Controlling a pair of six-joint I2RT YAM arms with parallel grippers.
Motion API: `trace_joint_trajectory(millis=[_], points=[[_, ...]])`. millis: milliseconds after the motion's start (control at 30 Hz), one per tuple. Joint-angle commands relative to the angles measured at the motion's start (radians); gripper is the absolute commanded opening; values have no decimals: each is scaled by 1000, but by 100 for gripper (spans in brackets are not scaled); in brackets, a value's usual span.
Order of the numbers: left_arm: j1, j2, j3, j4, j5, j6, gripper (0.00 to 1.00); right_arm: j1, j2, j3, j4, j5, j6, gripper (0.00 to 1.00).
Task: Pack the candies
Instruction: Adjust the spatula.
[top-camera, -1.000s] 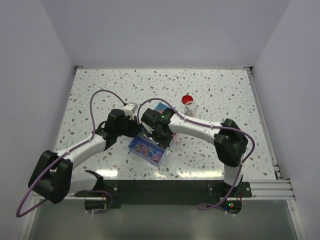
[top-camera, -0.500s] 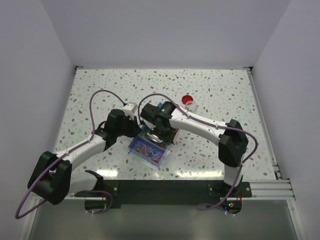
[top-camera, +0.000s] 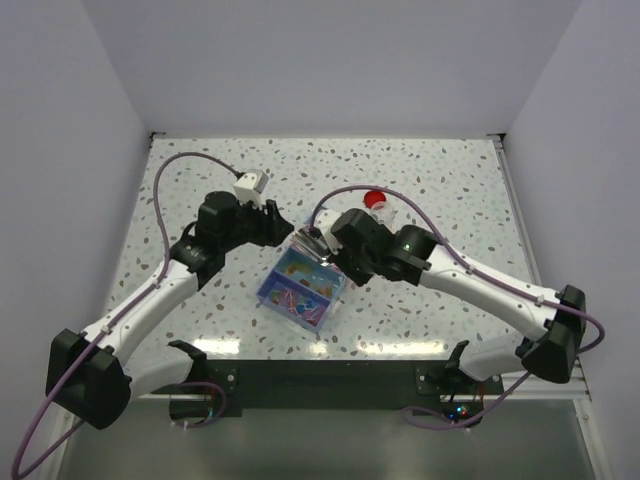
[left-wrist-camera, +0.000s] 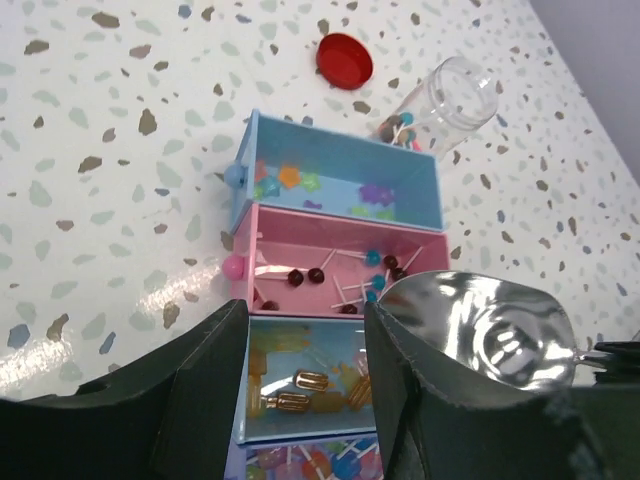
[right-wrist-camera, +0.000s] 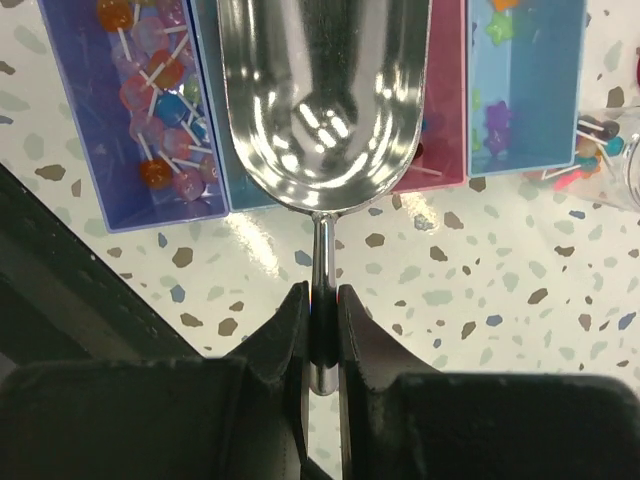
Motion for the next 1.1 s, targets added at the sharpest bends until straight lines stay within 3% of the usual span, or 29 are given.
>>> trace_joint_trajectory(millis=[0,300,600,700,933,1033,1067], points=[[2,-26,107,-43,44,-49,55,3,-107,-96,251,14,-44,0],[3,-3,169,-53,199,-161,50,3,-222,-249,394,29,-72,0],[3,40,178,-146,143,-170,49,3,-248,-294,450,16,-87,0],[3,59,184,-135,158,-181,40,3,-248,-303,464,10,-86,0],[3,73,173,-89,208,-264,0,3,-262,-340,510,26,-76,0],[11,79,167,-72,221,-322,0,3,-280,-372,558,31,-61,0],[26,83,163,-58,234,-344,0,3,-282,-378,564,33,-57,5]])
